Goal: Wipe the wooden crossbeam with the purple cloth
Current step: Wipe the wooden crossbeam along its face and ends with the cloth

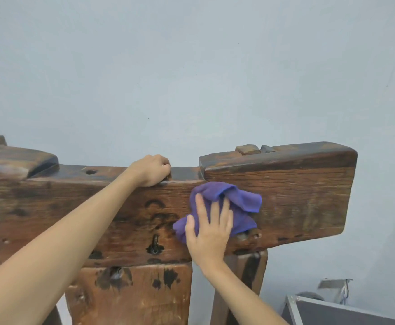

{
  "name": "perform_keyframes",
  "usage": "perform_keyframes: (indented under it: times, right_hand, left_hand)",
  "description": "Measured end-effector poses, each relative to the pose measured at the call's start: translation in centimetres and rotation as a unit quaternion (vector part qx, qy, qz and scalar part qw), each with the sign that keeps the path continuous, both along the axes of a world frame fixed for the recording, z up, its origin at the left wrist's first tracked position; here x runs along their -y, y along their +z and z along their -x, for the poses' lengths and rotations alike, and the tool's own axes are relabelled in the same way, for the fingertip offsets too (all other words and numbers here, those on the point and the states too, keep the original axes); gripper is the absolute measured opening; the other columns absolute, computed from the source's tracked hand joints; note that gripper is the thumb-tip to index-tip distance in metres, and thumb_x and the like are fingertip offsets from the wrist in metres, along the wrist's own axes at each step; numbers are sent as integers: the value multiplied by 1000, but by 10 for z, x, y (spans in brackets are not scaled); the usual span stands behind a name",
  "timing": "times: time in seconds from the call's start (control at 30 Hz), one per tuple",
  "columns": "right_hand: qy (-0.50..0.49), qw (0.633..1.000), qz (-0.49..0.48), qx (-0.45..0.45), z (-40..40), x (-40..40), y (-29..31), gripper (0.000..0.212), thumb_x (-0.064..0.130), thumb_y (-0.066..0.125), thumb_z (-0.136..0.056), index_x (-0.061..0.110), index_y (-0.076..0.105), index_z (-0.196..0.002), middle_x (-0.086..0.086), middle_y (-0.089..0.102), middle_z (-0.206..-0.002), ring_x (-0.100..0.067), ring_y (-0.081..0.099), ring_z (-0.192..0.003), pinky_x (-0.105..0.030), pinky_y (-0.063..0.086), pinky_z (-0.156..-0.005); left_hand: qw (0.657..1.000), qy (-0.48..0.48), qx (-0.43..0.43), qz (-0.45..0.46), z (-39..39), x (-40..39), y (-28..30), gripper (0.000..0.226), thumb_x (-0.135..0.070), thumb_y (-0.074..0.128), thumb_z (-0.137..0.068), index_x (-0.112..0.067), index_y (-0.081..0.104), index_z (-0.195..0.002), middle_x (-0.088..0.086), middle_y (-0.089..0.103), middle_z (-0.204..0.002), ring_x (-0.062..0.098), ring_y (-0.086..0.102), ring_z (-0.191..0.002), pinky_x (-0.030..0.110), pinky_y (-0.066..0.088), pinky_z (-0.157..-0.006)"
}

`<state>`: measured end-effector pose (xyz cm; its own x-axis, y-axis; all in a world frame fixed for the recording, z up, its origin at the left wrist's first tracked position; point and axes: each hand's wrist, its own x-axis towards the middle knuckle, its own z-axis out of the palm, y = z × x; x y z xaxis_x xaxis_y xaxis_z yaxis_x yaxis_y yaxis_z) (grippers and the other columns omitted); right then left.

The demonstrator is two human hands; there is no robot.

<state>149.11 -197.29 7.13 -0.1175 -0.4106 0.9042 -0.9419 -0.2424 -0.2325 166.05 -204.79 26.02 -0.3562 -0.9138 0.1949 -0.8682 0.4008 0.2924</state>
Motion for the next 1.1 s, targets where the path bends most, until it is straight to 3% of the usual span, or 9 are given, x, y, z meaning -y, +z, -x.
perform_keyframes:
  times: [0.13, 0.37, 0.47, 0.57, 0.63, 0.7, 0.8, 0.93, 1.1]
  right_hand:
    - [108, 918, -20, -380, 71, 4, -4, 60, 43, 58, -95, 39, 43, -153, 4, 43, -161, -23, 52, -135, -36, 30, -114]
    - [-22, 930, -63, -362, 263, -22, 12, 64, 45, 49, -96, 40, 31, -158, 0, 48, -145, -32, 50, -121, -41, 42, -96]
    - [-116, 970, -84, -199, 300, -37, 13, 57, 43, 37, -103, 32, 28, -158, -12, 40, -154, -40, 40, -139, -52, 32, -115]
    - [-165, 979, -54, 110, 259, -30, 7, 58, 35, 34, -104, 19, 27, -160, -14, 20, -169, -34, 16, -157, -46, 10, -126]
    - [-185, 910, 8, 370, 206, -15, 14, 56, 35, 31, -107, 20, 26, -161, -11, 18, -170, -31, 15, -157, -45, 9, -126]
    - [-195, 795, 28, 574, 163, -3, 27, 55, 38, 27, -109, 22, 25, -162, -11, 21, -170, -32, 20, -156, -44, 13, -125]
    - [-183, 721, 14, 668, 113, 4, 39, 57, 41, 25, -110, 23, 18, -163, -10, 16, -171, -32, 18, -156, -45, 13, -125]
    - [-133, 804, -7, 579, 15, 2, 46, 58, 41, 28, -110, 26, 13, -164, -9, 10, -172, -30, 8, -159, -46, 8, -126]
    - [-42, 979, -69, 188, -22, -4, 30, 64, 53, 26, -106, 40, -3, -162, 2, 1, -172, -26, -6, -159, -44, -2, -126]
  left_hand:
    - [1000, -17, -8, -18, -6, 2, -1, 25, -26, 44, -98, -24, 68, -92, 7, 69, -112, 31, 59, -108, 44, 46, -99]
    - [1000, -12, -6, -12, -3, 12, -4, 26, -27, 41, -99, -26, 63, -86, 3, 66, -102, 29, 57, -99, 46, 46, -97]
    - [1000, 1, 8, -16, 1, 13, -4, 28, -29, 38, -97, -24, 65, -94, 4, 67, -103, 30, 58, -99, 46, 47, -96]
    - [1000, 5, 10, -15, 6, 8, 0, 30, -32, 36, -95, -23, 65, -96, 6, 67, -105, 31, 58, -100, 47, 47, -97]
    - [1000, 10, 8, -15, 6, 2, -1, 30, -32, 36, -95, -22, 65, -97, 7, 68, -107, 31, 58, -101, 47, 47, -97]
    - [1000, 16, 3, -14, 7, -3, -2, 31, -32, 36, -93, -22, 66, -97, 8, 68, -107, 31, 58, -101, 47, 48, -97]
    - [1000, 18, 0, -14, 7, -7, 0, 33, -35, 36, -88, -23, 67, -94, 7, 69, -105, 31, 59, -100, 46, 49, -96]
    - [1000, 16, -9, -10, 4, -7, 0, 32, -35, 38, -89, -23, 68, -92, 7, 70, -104, 31, 60, -99, 45, 50, -95]
    - [1000, -7, -20, -18, -4, 2, -3, 28, -29, 43, -97, -22, 69, -93, 5, 70, -108, 30, 60, -102, 45, 47, -97]
